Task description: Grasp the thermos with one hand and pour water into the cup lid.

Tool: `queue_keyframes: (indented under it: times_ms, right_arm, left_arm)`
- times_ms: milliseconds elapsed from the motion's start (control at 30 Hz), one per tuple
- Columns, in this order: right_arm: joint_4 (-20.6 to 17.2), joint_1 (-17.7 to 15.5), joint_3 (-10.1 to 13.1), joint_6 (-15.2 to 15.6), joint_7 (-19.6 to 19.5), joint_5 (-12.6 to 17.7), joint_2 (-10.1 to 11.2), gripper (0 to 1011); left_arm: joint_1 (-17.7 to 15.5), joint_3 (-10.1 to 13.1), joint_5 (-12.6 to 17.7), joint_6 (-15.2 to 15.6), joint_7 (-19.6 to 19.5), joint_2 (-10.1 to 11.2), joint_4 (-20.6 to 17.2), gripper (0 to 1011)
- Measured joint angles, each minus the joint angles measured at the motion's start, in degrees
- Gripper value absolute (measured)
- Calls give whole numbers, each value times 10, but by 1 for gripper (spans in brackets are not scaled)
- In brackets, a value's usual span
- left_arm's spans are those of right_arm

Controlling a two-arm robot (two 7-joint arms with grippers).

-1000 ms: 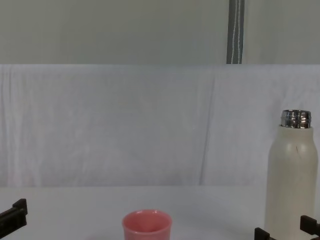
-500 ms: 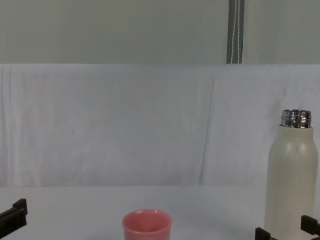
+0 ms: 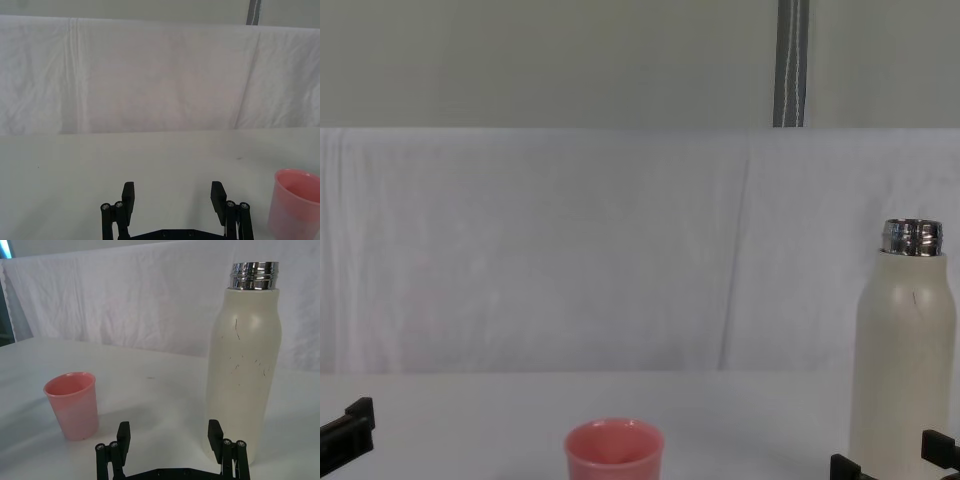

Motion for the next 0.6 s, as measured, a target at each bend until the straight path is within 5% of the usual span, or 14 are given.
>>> queue_keyframes:
  times_ms: [600]
  right_arm:
    - [0, 0, 0, 0, 0, 0, 0, 1001]
  left_arm:
    - [0, 0, 0, 0, 0, 0, 0, 1001]
